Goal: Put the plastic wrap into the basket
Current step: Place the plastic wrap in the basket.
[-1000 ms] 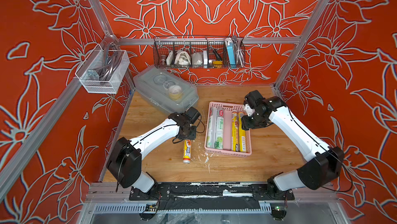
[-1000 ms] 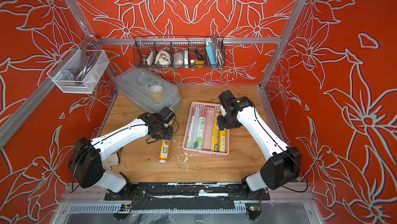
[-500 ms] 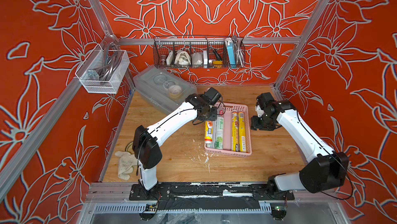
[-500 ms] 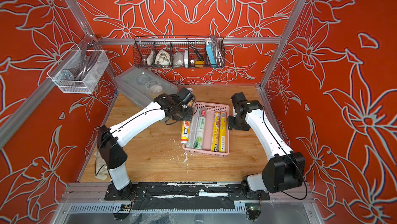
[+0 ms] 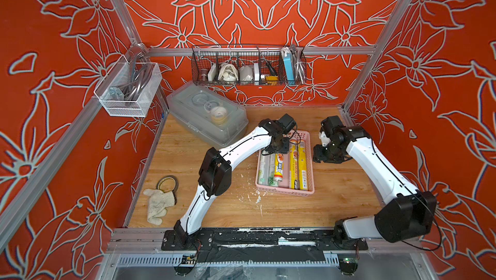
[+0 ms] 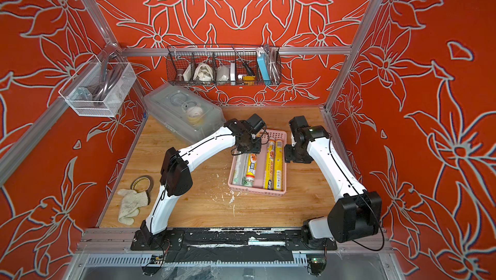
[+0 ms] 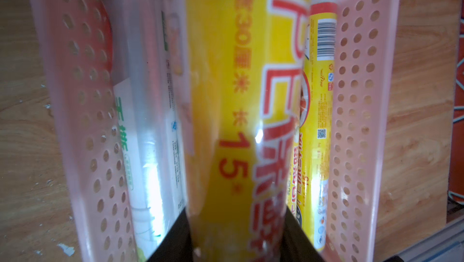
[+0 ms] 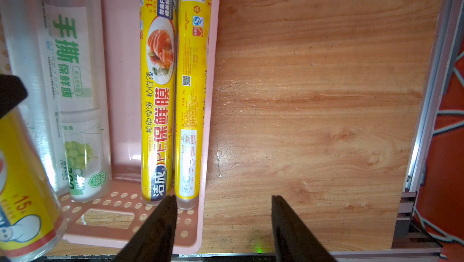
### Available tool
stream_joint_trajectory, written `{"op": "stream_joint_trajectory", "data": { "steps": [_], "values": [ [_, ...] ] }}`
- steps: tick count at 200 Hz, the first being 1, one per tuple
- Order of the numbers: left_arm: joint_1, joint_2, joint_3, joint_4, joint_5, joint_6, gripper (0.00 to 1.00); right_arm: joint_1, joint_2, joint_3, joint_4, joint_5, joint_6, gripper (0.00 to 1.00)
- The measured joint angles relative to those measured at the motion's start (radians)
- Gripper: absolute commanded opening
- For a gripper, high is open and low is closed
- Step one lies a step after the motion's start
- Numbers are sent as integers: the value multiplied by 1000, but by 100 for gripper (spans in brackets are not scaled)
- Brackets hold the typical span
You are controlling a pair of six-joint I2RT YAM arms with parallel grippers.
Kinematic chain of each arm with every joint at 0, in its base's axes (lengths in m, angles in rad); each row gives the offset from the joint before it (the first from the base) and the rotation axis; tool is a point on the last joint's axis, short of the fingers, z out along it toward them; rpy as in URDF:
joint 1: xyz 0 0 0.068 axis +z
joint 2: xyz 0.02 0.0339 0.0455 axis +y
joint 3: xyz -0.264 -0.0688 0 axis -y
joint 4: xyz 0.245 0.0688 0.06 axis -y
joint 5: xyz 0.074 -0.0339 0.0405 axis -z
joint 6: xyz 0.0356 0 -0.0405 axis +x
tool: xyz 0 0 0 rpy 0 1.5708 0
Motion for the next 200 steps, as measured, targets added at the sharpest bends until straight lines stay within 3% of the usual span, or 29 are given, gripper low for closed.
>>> {"op": "stream_joint_trajectory", "data": {
  "steps": [104, 200],
  "values": [
    [-31, 104, 25, 14, 44, -21, 31, -2, -14, -6, 7, 3, 0, 60],
    [-60, 140, 19, 51, 45, -69, 46, -6, -40, -11, 8, 4, 0, 60]
  ]
}}
